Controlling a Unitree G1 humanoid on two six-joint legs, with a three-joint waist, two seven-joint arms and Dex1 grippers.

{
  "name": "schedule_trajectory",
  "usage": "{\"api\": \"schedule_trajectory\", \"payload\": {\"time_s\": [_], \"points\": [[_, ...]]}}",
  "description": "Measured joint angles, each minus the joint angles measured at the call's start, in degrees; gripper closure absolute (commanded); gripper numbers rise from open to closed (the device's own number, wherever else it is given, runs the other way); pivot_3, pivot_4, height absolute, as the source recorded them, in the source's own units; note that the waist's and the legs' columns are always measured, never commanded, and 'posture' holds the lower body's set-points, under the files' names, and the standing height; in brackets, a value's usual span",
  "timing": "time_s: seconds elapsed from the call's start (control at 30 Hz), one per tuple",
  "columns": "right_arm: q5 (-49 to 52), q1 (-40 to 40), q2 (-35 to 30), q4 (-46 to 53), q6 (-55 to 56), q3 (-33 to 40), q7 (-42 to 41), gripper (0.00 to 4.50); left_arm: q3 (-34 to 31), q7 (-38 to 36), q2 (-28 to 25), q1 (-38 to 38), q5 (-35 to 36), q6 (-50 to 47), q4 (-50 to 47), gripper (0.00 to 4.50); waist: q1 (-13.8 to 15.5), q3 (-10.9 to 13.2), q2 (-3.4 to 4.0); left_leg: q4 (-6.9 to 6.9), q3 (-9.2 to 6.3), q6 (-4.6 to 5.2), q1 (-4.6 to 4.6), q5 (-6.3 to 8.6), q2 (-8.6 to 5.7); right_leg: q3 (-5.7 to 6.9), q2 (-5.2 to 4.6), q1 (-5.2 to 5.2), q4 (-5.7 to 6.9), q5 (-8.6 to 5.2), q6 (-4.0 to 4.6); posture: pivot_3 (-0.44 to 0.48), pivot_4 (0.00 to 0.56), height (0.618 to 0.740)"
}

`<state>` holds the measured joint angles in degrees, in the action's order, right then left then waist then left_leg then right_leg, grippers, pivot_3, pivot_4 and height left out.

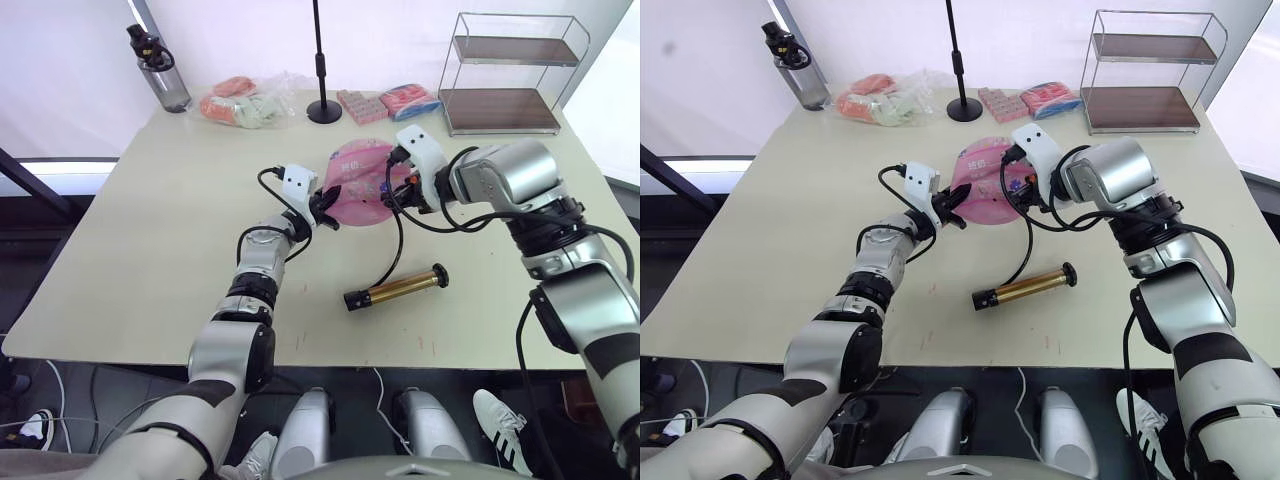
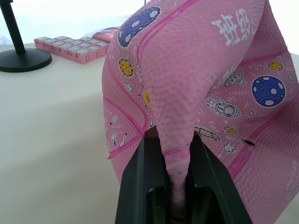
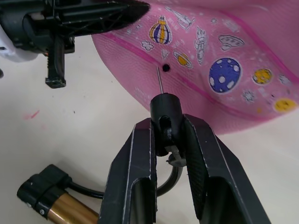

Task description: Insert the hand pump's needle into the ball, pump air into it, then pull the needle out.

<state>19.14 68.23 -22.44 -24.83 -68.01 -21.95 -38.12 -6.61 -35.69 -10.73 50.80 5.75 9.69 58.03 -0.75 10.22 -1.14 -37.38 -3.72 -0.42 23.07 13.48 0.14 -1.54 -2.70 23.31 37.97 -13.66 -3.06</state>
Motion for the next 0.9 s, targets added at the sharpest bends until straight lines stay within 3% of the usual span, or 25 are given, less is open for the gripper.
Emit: {"api": "schedule_trajectory", "payload": {"time_s": [0.33,0.9], "points": [[-5.8,4.7,4.0,-10.1,4.0,-2.3,-4.5,4.19,0.4,0.5,0.4,-1.7,0.0,0.1,-2.5,4.42,0.0,0.0,0.01,0.02,-0.01,0.00,0.03,0.00,-0.01,0.01,-0.01,0.05,0.02,0.00,0.00,0.000,0.150,0.731],[-12.1,5.3,7.0,-16.1,6.7,-1.1,-6.3,4.19,0.4,0.5,0.6,-2.3,0.2,-1.4,-4.6,4.42,-0.1,0.0,0.04,-0.07,-0.16,-0.02,0.57,-0.01,-0.03,0.14,-0.02,0.54,0.07,0.02,0.02,0.000,0.150,0.731]]}}
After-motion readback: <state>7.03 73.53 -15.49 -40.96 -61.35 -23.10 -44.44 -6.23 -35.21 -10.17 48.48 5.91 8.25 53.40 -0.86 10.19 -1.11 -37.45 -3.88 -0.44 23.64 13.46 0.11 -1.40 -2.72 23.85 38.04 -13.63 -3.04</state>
